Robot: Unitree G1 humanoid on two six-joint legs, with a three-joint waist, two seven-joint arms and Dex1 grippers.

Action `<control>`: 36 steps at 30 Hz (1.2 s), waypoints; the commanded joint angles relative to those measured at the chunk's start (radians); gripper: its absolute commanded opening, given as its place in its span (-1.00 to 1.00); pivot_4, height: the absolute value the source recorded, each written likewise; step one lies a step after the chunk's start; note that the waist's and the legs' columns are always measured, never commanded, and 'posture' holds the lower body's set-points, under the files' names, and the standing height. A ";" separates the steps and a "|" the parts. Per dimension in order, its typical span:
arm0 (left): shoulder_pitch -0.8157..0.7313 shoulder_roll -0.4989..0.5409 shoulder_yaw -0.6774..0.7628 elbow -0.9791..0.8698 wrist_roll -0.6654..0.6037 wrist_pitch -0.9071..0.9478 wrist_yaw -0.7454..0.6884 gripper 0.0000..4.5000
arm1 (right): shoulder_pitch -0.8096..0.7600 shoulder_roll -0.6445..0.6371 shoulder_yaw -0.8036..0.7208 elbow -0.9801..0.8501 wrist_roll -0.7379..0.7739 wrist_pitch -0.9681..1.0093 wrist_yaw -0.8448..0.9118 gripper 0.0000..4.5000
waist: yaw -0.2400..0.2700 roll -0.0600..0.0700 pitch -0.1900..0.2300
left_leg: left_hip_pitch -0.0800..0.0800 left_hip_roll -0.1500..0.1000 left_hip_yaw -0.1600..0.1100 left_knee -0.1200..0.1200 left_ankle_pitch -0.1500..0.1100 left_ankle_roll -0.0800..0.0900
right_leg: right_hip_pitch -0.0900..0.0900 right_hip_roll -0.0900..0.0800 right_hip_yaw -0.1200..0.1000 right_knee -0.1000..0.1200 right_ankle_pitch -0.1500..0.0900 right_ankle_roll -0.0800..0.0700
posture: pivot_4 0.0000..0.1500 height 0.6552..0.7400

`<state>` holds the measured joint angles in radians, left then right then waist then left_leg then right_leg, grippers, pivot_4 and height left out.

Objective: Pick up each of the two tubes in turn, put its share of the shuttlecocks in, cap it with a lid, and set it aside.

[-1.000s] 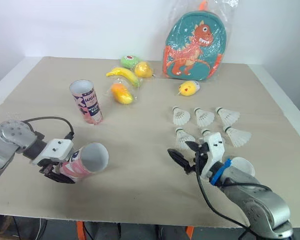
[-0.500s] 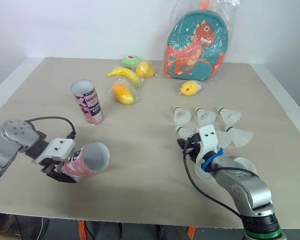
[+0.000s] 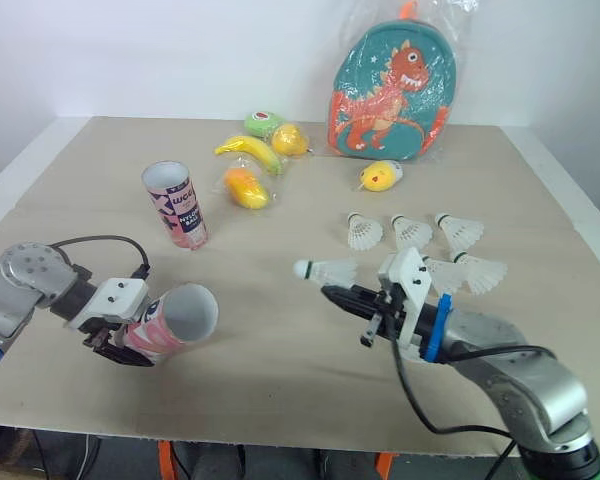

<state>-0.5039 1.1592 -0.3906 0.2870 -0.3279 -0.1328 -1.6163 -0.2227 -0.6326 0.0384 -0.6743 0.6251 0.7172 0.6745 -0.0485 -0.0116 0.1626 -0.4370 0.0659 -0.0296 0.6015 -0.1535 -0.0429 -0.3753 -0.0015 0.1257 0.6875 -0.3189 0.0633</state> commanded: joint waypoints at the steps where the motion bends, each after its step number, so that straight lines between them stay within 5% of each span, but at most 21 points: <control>1: 0.005 -0.012 -0.070 0.035 0.022 0.012 0.002 0.35 | -0.118 -0.047 0.031 -0.006 0.026 -0.065 0.162 -0.95 | -0.001 0.002 0.000 | 0.001 0.000 0.000 0.000 0.000 0.000 | 0.001 0.000 0.000 0.000 0.000 0.000 | 1.00 1.00; 12: -0.047 -0.053 -0.119 0.042 -0.075 0.089 0.002 0.35 | -0.464 -0.003 0.320 0.259 -0.192 -0.221 0.420 -0.95 | 0.014 0.005 0.002 | -0.001 -0.004 0.001 0.001 0.002 0.002 | 0.001 -0.004 0.000 0.000 0.001 0.001 | 1.00 1.00; 17: -0.061 -0.077 -0.150 0.119 -0.023 0.019 0.002 0.35 | -0.622 0.071 0.374 0.392 -0.253 -0.256 0.484 -0.95 | 0.020 0.008 0.002 | -0.001 -0.005 0.000 0.001 0.001 0.002 | 0.001 -0.005 -0.001 0.000 0.001 0.001 | 1.00 1.00; 33: -0.109 -0.111 -0.181 0.094 -0.043 0.071 0.002 0.35 | -0.758 0.179 0.425 0.523 -0.317 -0.278 0.593 -0.95 | 0.029 0.011 0.001 | 0.001 -0.004 0.000 0.004 0.003 0.003 | 0.001 -0.005 -0.003 0.000 0.001 0.004 | 1.00 1.00; 36: -0.127 -0.120 -0.179 0.075 -0.068 0.117 0.002 0.35 | -0.785 0.208 0.425 0.549 -0.323 -0.278 0.605 -0.36 | 0.031 0.011 0.001 | 0.000 -0.004 -0.001 0.004 0.004 0.001 | 0.001 -0.005 -0.004 0.000 0.002 0.004 | 1.00 1.00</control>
<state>-0.6381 1.0777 -0.5164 0.3989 -0.3927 -0.0455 -1.6166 -0.9719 -0.4357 0.4727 -0.1225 0.3014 0.4484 1.2655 -0.0178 -0.0009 0.1637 -0.4369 0.0617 -0.0303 0.6051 -0.1490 -0.0420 -0.3743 -0.0065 0.1220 0.6874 -0.3174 0.0673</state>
